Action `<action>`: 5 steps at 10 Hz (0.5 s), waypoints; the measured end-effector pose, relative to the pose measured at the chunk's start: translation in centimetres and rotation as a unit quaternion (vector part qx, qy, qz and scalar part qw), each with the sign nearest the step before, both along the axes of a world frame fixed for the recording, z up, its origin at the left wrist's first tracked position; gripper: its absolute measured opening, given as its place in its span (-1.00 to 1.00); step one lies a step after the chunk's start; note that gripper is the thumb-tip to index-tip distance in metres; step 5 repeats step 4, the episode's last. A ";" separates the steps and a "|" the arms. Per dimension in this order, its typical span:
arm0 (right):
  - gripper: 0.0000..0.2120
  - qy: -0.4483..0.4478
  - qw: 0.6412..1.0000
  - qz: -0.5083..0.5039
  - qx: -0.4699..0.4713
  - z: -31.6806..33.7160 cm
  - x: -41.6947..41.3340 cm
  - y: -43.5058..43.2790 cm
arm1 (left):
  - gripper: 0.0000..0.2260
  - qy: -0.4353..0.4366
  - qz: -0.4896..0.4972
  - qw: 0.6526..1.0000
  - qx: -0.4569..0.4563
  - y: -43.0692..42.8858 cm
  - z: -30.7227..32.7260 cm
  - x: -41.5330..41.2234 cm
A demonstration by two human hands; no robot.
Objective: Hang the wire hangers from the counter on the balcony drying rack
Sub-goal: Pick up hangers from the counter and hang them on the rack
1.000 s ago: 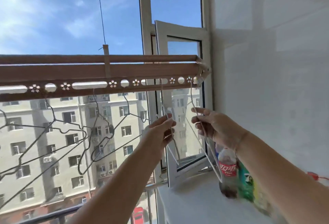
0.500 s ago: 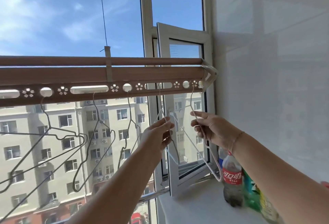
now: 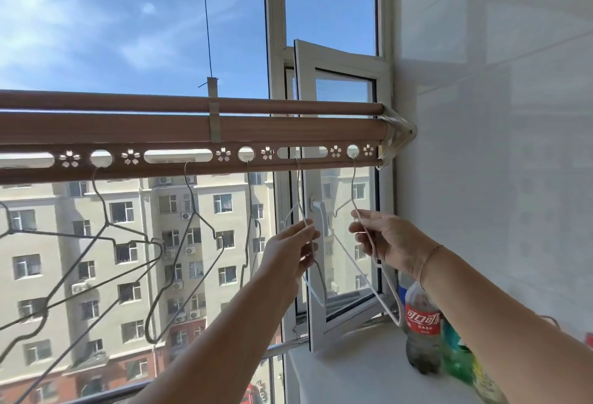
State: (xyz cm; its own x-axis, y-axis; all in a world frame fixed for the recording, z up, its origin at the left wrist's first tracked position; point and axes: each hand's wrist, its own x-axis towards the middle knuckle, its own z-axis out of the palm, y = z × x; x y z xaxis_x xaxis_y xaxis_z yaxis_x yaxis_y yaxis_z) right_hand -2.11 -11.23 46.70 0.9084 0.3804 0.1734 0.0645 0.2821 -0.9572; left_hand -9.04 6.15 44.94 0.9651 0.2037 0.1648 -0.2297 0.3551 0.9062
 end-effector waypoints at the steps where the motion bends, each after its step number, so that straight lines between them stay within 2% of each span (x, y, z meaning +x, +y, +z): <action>1: -0.74 -0.004 1.000 -0.008 -0.008 0.0 -0.9 -0.4 | -0.77 0.002 0.007 1.000 0.004 0.1 -0.5 -0.9; 3: -0.84 -0.066 0.988 -0.121 -0.066 -0.2 -3.8 -2.4 | -0.59 -0.007 0.029 0.997 0.069 0.9 -3.7 -6.3; 4: -0.75 -0.151 0.960 -0.206 -0.113 -0.8 -5.5 -4.1 | -0.50 0.015 0.002 0.993 0.115 1.9 -7.9 -11.8; 5: -0.75 -0.151 0.960 -0.206 -0.113 -0.8 -5.5 -4.1 | -0.50 0.015 0.002 0.993 0.115 1.9 -7.9 -11.8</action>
